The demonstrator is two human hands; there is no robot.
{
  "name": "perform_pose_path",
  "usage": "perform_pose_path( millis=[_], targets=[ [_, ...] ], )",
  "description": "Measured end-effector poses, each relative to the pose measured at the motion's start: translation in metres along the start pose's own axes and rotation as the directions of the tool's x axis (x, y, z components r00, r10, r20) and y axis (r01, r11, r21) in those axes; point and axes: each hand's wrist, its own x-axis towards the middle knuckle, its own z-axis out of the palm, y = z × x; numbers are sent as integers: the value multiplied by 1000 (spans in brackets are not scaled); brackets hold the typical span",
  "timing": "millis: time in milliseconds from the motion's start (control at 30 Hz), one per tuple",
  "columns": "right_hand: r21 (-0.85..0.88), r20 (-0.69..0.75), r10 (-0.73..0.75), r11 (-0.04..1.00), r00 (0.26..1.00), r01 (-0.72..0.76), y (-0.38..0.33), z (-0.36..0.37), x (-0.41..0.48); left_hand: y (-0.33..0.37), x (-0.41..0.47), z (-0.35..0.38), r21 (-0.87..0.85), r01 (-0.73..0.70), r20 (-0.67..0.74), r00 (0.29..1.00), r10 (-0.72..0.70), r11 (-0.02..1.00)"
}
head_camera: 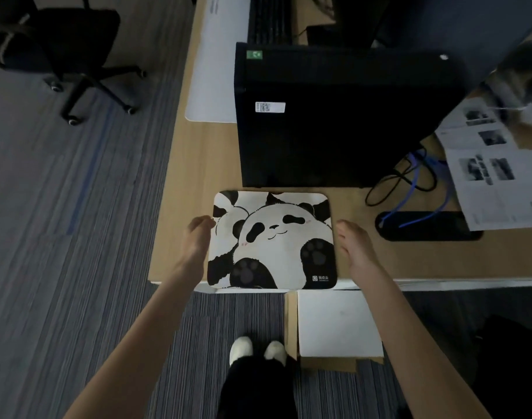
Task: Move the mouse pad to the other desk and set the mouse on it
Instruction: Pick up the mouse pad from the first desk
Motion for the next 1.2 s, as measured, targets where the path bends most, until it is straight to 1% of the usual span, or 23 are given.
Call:
perform_pose_path(
  millis=[100, 200, 267, 400, 467, 533, 667, 767, 833, 1000, 1200],
  targets=[
    [-10, 28, 74, 997, 997, -74, 12, 8, 20, -13, 15, 9, 23, 49, -20, 999, -49, 999],
    [-27, 14, 77, 997, 997, -76, 23, 13, 34, -22, 24, 16, 29, 65, -53, 997, -63, 997],
    [-35, -6, 67, 997, 998, -68, 24, 13, 38, -25, 28, 21, 23, 50, -75, 996, -48, 998],
    [2, -14, 96, 995, 995, -96, 28, 13, 50, -25, 36, 23, 11, 51, -151, 987, -49, 999],
    [33, -8, 88, 996, 996, -88, 32, 14, 54, -25, 39, 22, 12, 45, -187, 982, -42, 999],
    [37, -23, 48, 998, 999, -47, 35, 15, 57, -26, 41, 20, 26, 29, -212, 977, -22, 999],
    [66, -105, -50, 996, 993, 57, 35, 16, 54, -34, 38, 20, 34, -10, -247, 969, 18, 999],
    [75, -188, -131, 986, 973, 148, 37, 15, 56, -41, 33, 24, 95, -69, -270, 958, 92, 993],
    [81, -219, -175, 977, 960, 197, 36, 14, 54, -42, 29, 25, 126, -103, -279, 951, 135, 987],
    [96, -227, -263, 952, 938, 290, 27, 12, 41, -31, 21, 19, 71, -176, -306, 933, 190, 982],
    [166, -222, -353, 905, 909, 392, 3, 13, 4, -5, -6, -14, -47, -243, -298, 929, 219, 969]
  ],
)
